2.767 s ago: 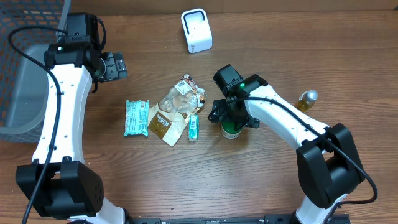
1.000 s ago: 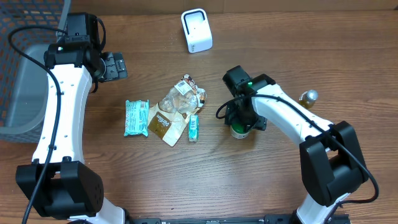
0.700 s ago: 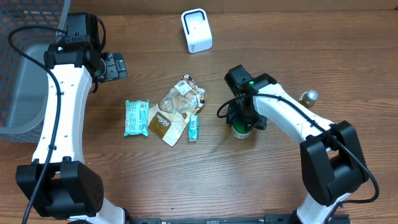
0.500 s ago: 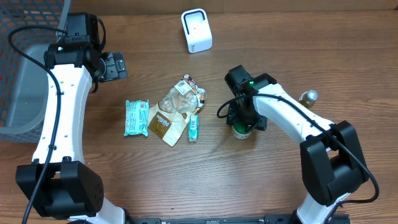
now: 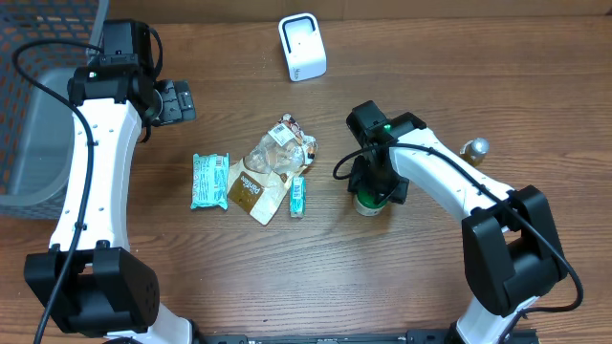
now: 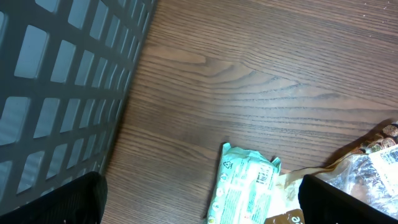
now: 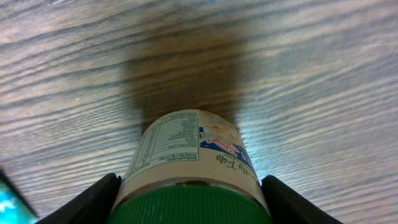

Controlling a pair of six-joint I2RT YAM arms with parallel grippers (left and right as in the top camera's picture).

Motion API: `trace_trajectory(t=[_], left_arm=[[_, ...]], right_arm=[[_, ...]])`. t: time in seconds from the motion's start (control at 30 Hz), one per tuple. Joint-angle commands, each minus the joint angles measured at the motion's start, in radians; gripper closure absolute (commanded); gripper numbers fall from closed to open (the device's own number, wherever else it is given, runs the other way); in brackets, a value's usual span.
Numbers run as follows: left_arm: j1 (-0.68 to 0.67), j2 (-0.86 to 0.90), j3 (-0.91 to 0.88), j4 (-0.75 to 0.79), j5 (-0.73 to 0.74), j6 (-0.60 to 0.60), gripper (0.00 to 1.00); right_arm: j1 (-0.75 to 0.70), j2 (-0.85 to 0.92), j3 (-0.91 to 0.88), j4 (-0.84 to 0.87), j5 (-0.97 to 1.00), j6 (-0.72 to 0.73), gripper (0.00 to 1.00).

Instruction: Scan the item barcode

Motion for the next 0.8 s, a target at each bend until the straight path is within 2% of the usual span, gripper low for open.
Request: trace_trajectory(t=[0.0,0.17,0.37,0.53,0.77], left_arm=[[0.0,-0.007,0.018,0.001,-0.006,0.002,0.0],[0.0,-0.007,0.018,0.001,-0.006,0.002,0.0],[0.0,-0.007,0.018,0.001,-0.006,0.002,0.0],[0.0,-0.007,0.018,0.001,-0.006,0.002,0.0],[0.0,-0.007,0.018,0.001,-0.006,0.002,0.0]], right_arm=[[-0.002,0.001,-0.008,0.011,-0.04,0.096,0.29],[-0.002,0.001,-0.008,0.009,0.029,0.089,0.16],[-0.002,0.001,-0.008,0.011,0.032,-0.032,0.14],[-0.002,0.001,-0.008,0.0,0.031,-0.037,0.12],[0.0,0.001,-0.008,0.012,0.032,-0.09,0.23]])
